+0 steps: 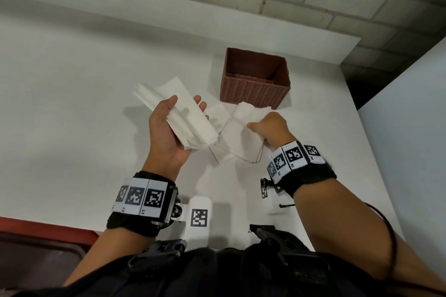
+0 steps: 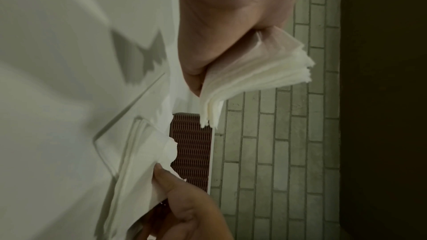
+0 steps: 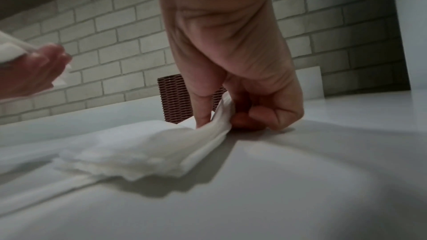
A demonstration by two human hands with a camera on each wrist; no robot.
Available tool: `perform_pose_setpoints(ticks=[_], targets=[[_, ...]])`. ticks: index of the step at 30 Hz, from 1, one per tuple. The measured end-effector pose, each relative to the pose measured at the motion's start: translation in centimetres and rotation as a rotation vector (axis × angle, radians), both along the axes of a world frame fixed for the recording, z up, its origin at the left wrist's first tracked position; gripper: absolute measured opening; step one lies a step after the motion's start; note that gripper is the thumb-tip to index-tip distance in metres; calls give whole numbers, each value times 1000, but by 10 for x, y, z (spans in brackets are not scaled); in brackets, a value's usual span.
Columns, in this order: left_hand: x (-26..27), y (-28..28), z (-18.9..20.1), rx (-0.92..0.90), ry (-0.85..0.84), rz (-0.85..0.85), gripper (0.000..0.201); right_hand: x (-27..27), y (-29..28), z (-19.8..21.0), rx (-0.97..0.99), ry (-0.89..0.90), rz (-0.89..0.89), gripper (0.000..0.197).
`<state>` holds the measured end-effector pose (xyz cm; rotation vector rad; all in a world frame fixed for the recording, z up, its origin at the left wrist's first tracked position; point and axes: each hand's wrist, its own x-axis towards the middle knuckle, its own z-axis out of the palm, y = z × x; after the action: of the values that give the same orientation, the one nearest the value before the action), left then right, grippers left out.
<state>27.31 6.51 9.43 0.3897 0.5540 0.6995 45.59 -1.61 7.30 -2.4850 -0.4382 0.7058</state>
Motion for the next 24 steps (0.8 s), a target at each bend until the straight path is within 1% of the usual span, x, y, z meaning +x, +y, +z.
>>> perform_pose_setpoints(ticks=[2, 5, 7, 11, 12, 14, 15, 16, 18, 20, 21, 22, 24], targets=[[0, -1, 0, 2, 0, -2, 23, 0, -1, 0, 86, 45, -43, 23], [-1, 0, 0, 4, -3, 2, 25, 1, -4, 7, 195, 156, -142, 35], [-2, 2, 0, 7, -2, 11, 24, 3, -5, 11, 273, 238, -218, 38], [-4, 3, -1, 12, -1, 22, 22, 2, -15, 16, 453, 402, -310, 30], [-4, 3, -2, 12, -1, 23, 22, 0, -17, 16, 481, 409, -326, 31], [-5, 4, -3, 8, -2, 28, 23, -1, -18, 21, 494, 343, -318, 39], [-6, 5, -3, 7, -4, 31, 23, -1, -18, 27, 489, 290, -275, 43], [-7, 6, -4, 5, -4, 36, 23, 0, -18, 36, 471, 234, -190, 44], [-8, 7, -5, 9, -6, 40, 24, 0, -20, 59, 381, 133, 78, 46], [-8, 6, -5, 1, -15, 38, 23, -1, -17, 76, 281, 86, 317, 45], [-9, 5, -5, -10, -24, 37, 23, -3, -12, 78, 251, 84, 380, 41], [-9, 5, -5, -19, -32, 38, 22, -6, -6, 77, 235, 92, 406, 36], [-10, 4, -5, -24, -50, 36, 23, -11, 8, 61, 225, 123, 381, 28]])
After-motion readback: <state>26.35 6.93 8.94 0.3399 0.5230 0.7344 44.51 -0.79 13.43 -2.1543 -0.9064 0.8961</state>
